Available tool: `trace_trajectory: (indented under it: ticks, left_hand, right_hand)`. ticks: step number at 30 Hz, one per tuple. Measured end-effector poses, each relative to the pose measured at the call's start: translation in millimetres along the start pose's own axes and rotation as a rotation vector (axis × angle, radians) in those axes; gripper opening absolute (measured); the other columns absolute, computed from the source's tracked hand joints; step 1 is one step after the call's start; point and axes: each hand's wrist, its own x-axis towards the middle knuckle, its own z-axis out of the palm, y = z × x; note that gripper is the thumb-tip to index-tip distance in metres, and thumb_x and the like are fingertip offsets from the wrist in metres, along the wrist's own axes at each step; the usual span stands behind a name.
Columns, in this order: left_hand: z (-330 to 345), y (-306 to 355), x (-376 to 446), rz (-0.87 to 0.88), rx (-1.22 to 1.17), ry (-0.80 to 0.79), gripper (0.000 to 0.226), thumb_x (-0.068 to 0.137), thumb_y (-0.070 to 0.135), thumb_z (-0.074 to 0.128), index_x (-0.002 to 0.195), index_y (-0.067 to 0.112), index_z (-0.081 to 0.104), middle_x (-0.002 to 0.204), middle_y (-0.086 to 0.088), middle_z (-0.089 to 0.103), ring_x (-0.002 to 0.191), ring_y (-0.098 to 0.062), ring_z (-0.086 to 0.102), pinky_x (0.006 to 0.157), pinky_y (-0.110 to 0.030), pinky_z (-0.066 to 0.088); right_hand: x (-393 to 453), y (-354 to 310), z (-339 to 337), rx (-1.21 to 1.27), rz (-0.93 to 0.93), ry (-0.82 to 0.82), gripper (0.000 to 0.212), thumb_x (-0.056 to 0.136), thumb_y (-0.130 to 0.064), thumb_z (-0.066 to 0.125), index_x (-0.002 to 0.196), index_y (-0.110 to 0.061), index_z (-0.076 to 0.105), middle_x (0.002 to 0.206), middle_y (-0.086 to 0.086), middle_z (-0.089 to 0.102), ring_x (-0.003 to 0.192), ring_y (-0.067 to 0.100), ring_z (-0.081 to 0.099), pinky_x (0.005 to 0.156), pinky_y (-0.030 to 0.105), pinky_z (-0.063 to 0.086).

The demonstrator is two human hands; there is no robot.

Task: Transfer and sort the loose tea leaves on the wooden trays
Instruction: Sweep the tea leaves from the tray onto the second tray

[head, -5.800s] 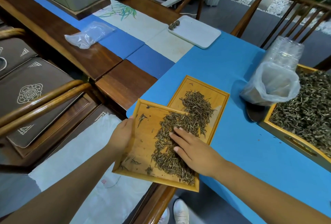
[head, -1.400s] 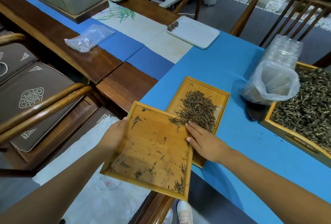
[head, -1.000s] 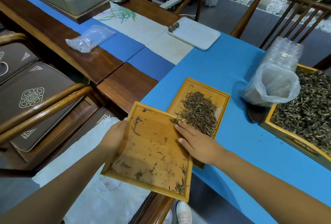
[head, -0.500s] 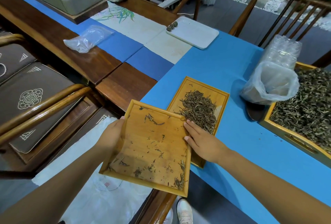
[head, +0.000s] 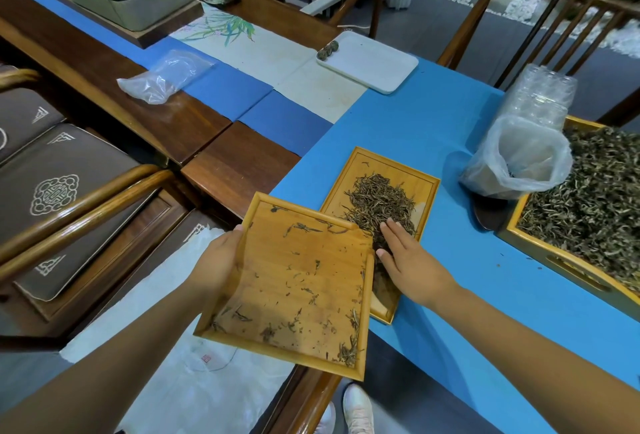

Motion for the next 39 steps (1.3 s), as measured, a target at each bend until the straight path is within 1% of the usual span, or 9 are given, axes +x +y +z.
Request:
trace_trajectory:
  ticks: [4, 8, 13, 17, 22, 31, 34, 36, 39]
  left_hand:
    - [0.3, -0.3, -0.3, 0.004, 0.053, 0.028, 0.047, 0.100, 0.040, 0.027, 0.092, 0.012, 0.064, 0.084, -0.011, 0.063, 0.084, -0.025, 0.059, 0.086, -0.045, 0.047]
    - [-0.5, -2.5, -1.2, 0.015, 0.011, 0.012, 0.042, 0.099, 0.042, 0.029, 0.078, 0.021, 0.059, 0.076, -0.005, 0.059, 0.079, -0.023, 0.056, 0.082, -0.043, 0.045]
    - [-2.4, -2.3, -3.7, -0.012, 0.011, 0.044, 0.041, 0.096, 0.044, 0.033, 0.081, 0.020, 0.061, 0.078, -0.007, 0.061, 0.078, -0.024, 0.058, 0.073, -0.038, 0.045]
    - [-6.0, -2.1, -5.4, 0.005, -0.036, 0.044, 0.043, 0.097, 0.043, 0.034, 0.071, 0.022, 0.061, 0.066, -0.002, 0.058, 0.070, -0.021, 0.056, 0.069, -0.034, 0.044]
    - [-4.3, 1.2, -8.8, -0.001, -0.112, -0.006, 0.041, 0.099, 0.039, 0.034, 0.075, 0.020, 0.060, 0.070, -0.005, 0.057, 0.070, -0.022, 0.055, 0.077, -0.040, 0.044]
    - [21.6, 6.8, -11.3, -0.048, -0.222, -0.033, 0.031, 0.095, 0.037, 0.043, 0.084, 0.014, 0.059, 0.069, -0.007, 0.053, 0.063, -0.019, 0.053, 0.055, -0.028, 0.048]
    - [34.1, 11.9, -8.4, -0.036, -0.224, -0.053, 0.035, 0.093, 0.041, 0.045, 0.078, 0.017, 0.066, 0.069, -0.005, 0.059, 0.072, -0.024, 0.056, 0.072, -0.039, 0.046]
    - [45.4, 17.7, -8.2, -0.009, -0.188, -0.049, 0.040, 0.092, 0.042, 0.043, 0.067, 0.026, 0.070, 0.062, 0.002, 0.065, 0.070, -0.021, 0.059, 0.071, -0.038, 0.047]
    - [66.2, 30.9, -10.0, 0.017, -0.170, -0.065, 0.037, 0.091, 0.042, 0.044, 0.068, 0.026, 0.068, 0.067, 0.000, 0.067, 0.074, -0.022, 0.062, 0.070, -0.038, 0.048]
  right_hand:
    - [0.0, -4.6, 1.7, 0.022, 0.014, -0.080, 0.058, 0.101, -0.038, 0.023, 0.149, -0.011, 0.004, 0.159, 0.001, -0.001, 0.146, 0.013, -0.003, 0.113, 0.020, -0.001]
    - [-2.4, -9.3, 3.4, 0.055, -0.007, -0.105, 0.058, 0.100, -0.040, 0.023, 0.149, -0.014, 0.004, 0.159, -0.001, 0.000, 0.146, 0.012, -0.001, 0.114, 0.021, 0.001]
    - [-8.9, -10.4, 1.4, 0.064, -0.032, -0.058, 0.057, 0.100, -0.040, 0.024, 0.149, -0.016, 0.009, 0.159, -0.002, 0.004, 0.146, 0.011, 0.002, 0.115, 0.022, 0.005]
    - [-13.2, -7.8, -2.5, 0.071, -0.027, -0.045, 0.056, 0.100, -0.038, 0.025, 0.149, -0.016, 0.008, 0.159, -0.002, 0.003, 0.146, 0.010, 0.001, 0.113, 0.019, 0.004]
    - [-19.3, -6.9, -9.1, 0.098, -0.022, -0.007, 0.056, 0.100, -0.039, 0.025, 0.149, -0.018, 0.010, 0.159, -0.004, 0.005, 0.145, 0.009, 0.003, 0.113, 0.019, 0.007]
    - [-44.2, 13.3, -19.3, 0.165, 0.039, 0.103, 0.054, 0.100, -0.039, 0.027, 0.149, -0.020, 0.016, 0.158, -0.005, 0.013, 0.144, 0.009, 0.011, 0.110, 0.015, 0.008]
    - [-58.0, 26.7, -21.2, 0.159, 0.097, 0.141, 0.054, 0.099, -0.039, 0.028, 0.148, -0.019, 0.017, 0.157, -0.002, 0.018, 0.144, 0.011, 0.015, 0.111, 0.017, 0.009]
    - [-67.4, 35.6, -23.7, 0.187, 0.156, 0.160, 0.054, 0.099, -0.040, 0.027, 0.148, -0.018, 0.018, 0.156, -0.001, 0.020, 0.144, 0.013, 0.017, 0.114, 0.023, 0.013]
    - [-82.7, 48.9, -27.7, 0.210, 0.221, 0.193, 0.053, 0.099, -0.040, 0.028, 0.147, -0.017, 0.021, 0.155, 0.001, 0.024, 0.142, 0.016, 0.021, 0.115, 0.027, 0.017]
